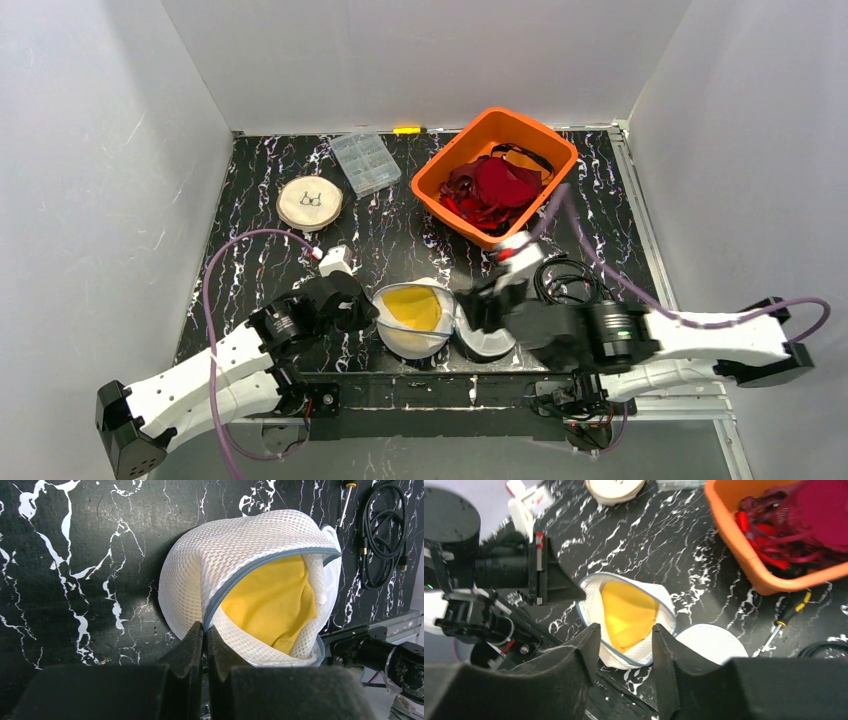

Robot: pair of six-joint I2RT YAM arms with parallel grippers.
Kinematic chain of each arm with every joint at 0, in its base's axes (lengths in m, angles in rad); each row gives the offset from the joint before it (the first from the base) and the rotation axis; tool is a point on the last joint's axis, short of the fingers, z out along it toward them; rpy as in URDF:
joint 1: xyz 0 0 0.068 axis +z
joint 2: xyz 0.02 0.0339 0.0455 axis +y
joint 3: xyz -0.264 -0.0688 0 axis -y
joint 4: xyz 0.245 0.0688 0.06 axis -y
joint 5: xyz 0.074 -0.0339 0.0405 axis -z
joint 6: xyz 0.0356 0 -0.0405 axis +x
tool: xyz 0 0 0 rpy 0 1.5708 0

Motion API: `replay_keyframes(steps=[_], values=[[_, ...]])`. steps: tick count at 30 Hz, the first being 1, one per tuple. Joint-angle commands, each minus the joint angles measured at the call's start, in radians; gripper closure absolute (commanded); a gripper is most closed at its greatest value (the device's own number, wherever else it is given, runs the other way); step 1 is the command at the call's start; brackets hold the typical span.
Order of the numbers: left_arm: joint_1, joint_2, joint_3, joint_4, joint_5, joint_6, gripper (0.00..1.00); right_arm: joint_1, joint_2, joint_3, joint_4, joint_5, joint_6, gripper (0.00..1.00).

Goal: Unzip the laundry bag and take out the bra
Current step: Open the laundry bag at the center of the board, then pick up the bra from the laundry bag.

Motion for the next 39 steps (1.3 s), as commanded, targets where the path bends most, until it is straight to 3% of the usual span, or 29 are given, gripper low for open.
replay_keyframes(steps=[1,8,16,22,32,39], values=[[0.005,-0.027,-0.007,-0.051,-0.031,0.07,1.0,-0.003,0.24,0.005,0.141,-0.074,-0.161,0.55],[0.004,-0.049,-0.022,-0.062,-0.009,0.099,1.0,-0.205,0.401,-0.135,0.49,-0.406,-0.179,0.65],[0.004,-0.086,-0.066,-0.069,0.003,0.112,1.0,-0.228,0.576,-0.145,0.49,-0.518,-0.238,0.68],[0.004,-0.106,-0.07,-0.075,0.009,0.117,1.0,-0.204,0.586,-0.243,0.511,-0.591,-0.237,0.66],[0.005,-0.101,-0.095,-0.071,0.008,0.116,1.0,-0.155,0.606,-0.271,0.496,-0.594,-0.225,0.55],[0.004,-0.103,-0.092,-0.056,0.024,0.12,1.0,-0.154,0.457,-0.27,0.533,-0.406,-0.155,0.42]])
